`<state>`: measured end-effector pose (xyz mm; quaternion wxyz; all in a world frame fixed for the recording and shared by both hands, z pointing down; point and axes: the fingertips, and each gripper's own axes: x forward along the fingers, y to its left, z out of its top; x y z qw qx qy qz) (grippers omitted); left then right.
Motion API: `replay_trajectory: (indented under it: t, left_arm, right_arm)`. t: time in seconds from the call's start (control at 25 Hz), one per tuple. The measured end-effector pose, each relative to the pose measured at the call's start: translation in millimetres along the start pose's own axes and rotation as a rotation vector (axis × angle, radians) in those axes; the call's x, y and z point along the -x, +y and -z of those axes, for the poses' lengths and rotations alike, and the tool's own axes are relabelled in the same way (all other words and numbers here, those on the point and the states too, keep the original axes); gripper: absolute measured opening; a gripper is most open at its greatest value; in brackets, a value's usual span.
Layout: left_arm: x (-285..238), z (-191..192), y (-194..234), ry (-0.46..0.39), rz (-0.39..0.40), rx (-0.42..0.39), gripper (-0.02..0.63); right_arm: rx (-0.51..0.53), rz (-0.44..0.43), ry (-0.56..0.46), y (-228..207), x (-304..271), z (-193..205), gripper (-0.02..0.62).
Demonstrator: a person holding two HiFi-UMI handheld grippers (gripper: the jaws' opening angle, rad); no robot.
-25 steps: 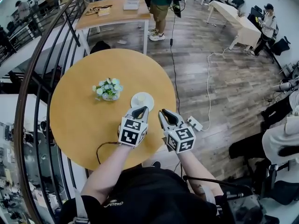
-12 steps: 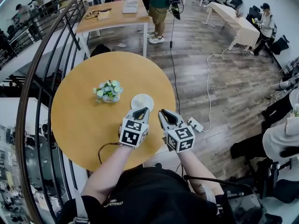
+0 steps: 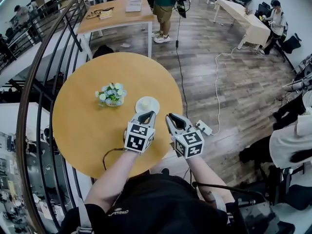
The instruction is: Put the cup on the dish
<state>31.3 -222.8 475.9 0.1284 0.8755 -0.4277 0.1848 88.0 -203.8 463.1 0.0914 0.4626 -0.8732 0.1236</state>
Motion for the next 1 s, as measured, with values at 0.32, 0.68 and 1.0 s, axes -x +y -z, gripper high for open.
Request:
replay_trajectory:
  t: [0.32,0.68,1.0]
  left_arm:
    - [-3.7,5.9,-3.4,0.015,0.006,-0.003,0.005]
    - [-7.5,11.9,-3.1,0.023,0.017,-0.001,0.005]
    - [-5.0,10.4,-0.9,0.02,0.018,-0.001,0.005]
  right_arm:
    - [-0.008,0.004,0.013,-3.4,1.6,7.7,0.043]
    - [-0.009,0.002,0.02,-2.6,-2.6,12.3,0.043]
    - [-0.009,0.002,0.026,0.1,-4.2,14.3,0.041]
